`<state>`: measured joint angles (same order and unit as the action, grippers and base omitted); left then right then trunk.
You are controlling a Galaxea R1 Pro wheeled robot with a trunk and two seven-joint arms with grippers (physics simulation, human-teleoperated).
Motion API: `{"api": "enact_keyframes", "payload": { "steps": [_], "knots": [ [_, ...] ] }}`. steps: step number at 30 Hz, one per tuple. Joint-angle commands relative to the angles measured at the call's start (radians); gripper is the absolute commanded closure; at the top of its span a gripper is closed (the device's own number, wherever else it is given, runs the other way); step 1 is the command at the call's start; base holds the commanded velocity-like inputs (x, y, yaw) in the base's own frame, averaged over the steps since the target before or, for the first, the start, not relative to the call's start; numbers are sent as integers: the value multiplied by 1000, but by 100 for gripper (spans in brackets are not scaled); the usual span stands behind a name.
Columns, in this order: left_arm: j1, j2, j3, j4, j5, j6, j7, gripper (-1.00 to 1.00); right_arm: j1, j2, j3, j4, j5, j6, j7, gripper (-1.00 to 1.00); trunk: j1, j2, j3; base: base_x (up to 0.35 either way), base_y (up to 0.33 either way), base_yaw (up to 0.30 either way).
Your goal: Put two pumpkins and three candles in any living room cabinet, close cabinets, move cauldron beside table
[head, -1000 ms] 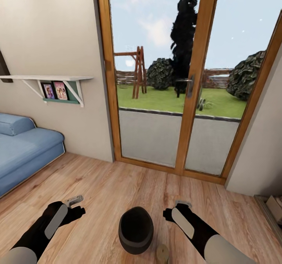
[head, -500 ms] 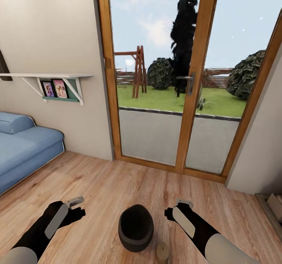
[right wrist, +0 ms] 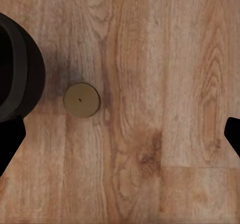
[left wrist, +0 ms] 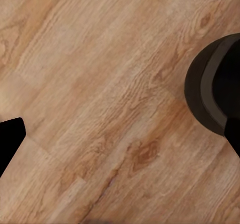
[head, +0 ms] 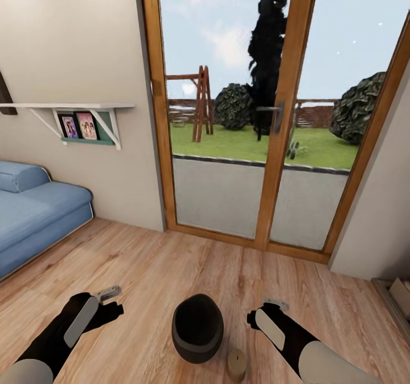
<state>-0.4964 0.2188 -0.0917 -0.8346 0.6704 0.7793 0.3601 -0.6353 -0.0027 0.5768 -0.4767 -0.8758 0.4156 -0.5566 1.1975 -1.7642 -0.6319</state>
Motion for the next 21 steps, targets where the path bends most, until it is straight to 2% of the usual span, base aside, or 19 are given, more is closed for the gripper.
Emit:
{"api": "enact_keyframes", "payload": {
  "steps": [1,10,21],
  "knots": [
    [-1,1,-4,-2,11,8,10,-100,-1,0,5,-1,-4,6,-6,-100,4,-8,-4,0,0,0],
    [-1,4,9,-87,11,81,8,-100,-1,0,5,0,-6,10,-7,-100,38,-71,-32,0,0,0],
    [-1,4,46,-93,11,90,7,-100,-1,-1,5,0,-2,37,0,-100,81,-148,-67,0,0,0]
  ]
}}
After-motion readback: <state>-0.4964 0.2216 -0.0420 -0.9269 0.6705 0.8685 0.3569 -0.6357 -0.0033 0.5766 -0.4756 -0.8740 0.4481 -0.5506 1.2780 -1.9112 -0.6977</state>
